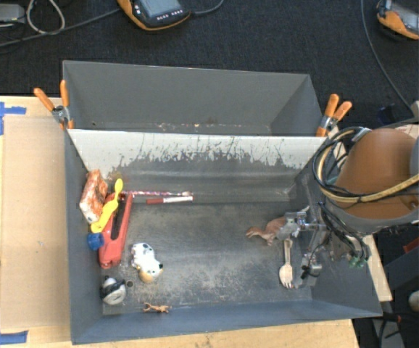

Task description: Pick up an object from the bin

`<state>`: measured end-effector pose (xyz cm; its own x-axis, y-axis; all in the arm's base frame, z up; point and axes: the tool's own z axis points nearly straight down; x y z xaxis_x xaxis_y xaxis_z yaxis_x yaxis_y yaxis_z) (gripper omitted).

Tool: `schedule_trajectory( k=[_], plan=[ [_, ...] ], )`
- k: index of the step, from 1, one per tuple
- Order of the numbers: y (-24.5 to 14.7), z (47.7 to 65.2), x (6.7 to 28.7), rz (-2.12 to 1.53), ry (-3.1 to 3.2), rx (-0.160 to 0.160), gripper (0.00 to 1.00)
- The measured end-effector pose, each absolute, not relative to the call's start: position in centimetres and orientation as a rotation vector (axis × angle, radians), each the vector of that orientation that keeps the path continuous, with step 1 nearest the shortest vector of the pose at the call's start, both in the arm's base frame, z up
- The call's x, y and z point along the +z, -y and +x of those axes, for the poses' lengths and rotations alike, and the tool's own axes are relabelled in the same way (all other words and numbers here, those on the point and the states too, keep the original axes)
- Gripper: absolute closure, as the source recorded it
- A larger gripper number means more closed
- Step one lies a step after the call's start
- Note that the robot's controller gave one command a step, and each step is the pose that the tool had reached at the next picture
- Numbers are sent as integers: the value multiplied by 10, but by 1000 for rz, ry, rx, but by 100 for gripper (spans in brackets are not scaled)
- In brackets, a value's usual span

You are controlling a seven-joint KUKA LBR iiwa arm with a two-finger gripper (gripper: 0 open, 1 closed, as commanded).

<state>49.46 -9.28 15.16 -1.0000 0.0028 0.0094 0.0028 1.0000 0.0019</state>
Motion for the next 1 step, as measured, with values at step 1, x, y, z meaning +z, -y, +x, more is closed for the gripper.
schedule_trajectory(
  k=[1],
  plan=[
    [92, 497, 155, 2, 3140, -1, 0]
  ],
)
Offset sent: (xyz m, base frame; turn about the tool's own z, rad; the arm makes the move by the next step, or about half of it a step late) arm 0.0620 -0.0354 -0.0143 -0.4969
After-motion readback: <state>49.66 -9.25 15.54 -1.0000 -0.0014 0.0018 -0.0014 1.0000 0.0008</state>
